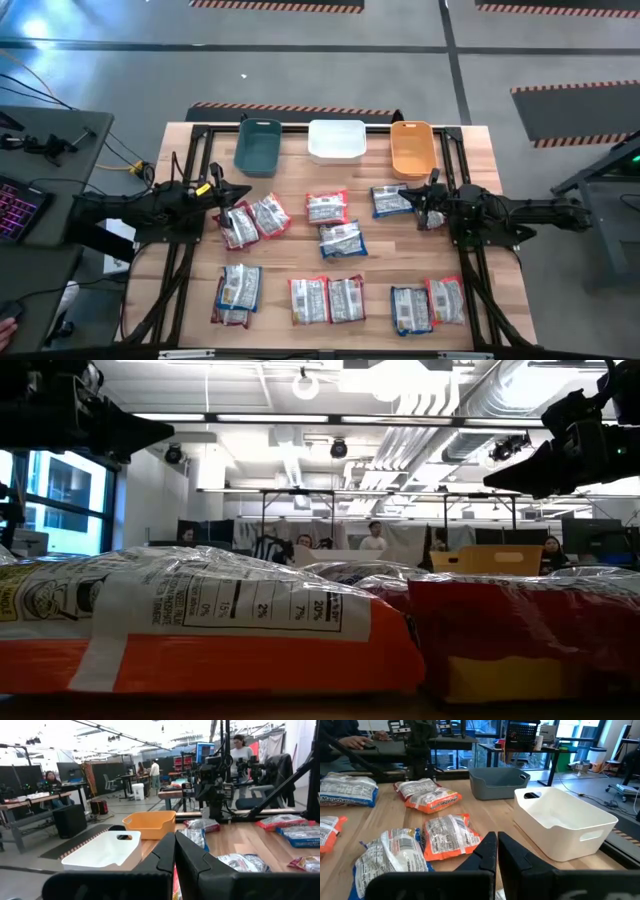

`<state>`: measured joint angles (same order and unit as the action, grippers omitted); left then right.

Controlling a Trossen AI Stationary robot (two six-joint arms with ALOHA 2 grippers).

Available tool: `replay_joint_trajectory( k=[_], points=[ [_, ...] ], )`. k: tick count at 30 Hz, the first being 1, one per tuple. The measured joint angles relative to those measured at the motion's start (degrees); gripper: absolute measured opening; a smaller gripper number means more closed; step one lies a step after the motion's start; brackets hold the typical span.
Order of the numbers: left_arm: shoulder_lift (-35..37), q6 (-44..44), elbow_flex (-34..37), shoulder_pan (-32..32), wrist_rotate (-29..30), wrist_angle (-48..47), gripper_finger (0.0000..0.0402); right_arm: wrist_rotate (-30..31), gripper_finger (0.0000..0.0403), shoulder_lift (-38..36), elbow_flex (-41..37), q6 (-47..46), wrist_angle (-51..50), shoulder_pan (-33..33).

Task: Sort Maruchan noodles
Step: Put the top right orange noodle pack into the blue bin

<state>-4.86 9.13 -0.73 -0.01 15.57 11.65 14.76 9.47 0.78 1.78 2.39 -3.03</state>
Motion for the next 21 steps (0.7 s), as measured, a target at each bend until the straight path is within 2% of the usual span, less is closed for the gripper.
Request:
replay_joint_trajectory(
  k=[15, 21],
  points=[
    [0.0, 2.3, 0.0, 0.0, 1.6, 1.3, 0.0, 1.0, 0.0, 0.4, 0.0, -3.3, 0.4, 0.1],
    [0.0, 2.1, 0.0, 0.0, -0.2, -0.6, 0.0, -1.0, 0.0, 5.1, 0.0, -1.5, 0.2, 1.2]
  ],
)
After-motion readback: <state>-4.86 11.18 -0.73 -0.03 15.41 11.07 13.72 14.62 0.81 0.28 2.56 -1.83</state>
